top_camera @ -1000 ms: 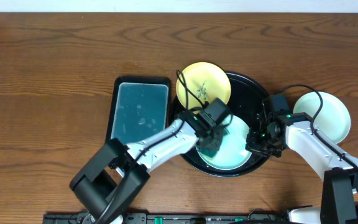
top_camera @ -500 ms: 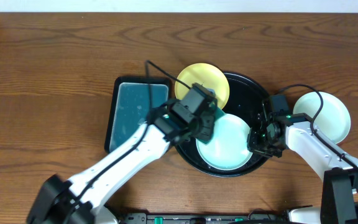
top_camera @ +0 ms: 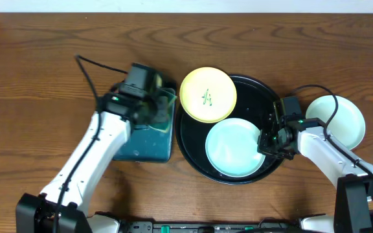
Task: Clean dirty plates on tray and stack at the side
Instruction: 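Carry the sponge left and dip it into the teal water tray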
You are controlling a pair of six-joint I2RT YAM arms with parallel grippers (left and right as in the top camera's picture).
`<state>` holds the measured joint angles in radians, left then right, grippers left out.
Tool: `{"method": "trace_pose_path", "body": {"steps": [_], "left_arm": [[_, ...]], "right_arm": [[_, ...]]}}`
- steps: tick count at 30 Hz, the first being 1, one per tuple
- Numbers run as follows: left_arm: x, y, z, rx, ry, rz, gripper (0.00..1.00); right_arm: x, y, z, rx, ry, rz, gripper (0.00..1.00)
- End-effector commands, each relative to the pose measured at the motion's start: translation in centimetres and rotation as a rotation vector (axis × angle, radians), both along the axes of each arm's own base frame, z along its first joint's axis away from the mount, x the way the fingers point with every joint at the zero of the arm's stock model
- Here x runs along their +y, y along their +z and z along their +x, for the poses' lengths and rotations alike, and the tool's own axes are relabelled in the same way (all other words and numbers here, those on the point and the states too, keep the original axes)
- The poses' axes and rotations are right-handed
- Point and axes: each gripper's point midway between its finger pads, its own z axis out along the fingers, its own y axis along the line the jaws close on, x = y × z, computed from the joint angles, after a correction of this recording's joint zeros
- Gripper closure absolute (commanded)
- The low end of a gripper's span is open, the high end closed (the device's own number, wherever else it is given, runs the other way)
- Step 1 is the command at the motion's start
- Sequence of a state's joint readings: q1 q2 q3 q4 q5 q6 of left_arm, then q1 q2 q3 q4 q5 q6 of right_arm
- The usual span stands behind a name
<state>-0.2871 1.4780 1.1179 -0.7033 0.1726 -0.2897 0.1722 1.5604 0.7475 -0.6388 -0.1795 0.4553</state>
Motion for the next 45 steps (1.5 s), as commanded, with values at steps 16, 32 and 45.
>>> {"method": "trace_pose_path", "body": {"steps": [16,32,45], "left_arm": [[2.8,-10.7,-0.2,0.284,0.036,0.082,0.92],[3.1,-15.1,-1.4,0.403,0.033,0.112,0.93],[2.5,-5.0,1.3,0.124,0.018,0.055,0.92]], "right_arm": [[0.4,-0.6,-0.9,0.034,0.003,0.026,0.97],[0.4,-0.6,-0.9,0.035,0.003,0.025,0.98],[0.3,-0.6,-1.0,0.040,0.003,0.025,0.99]]}}
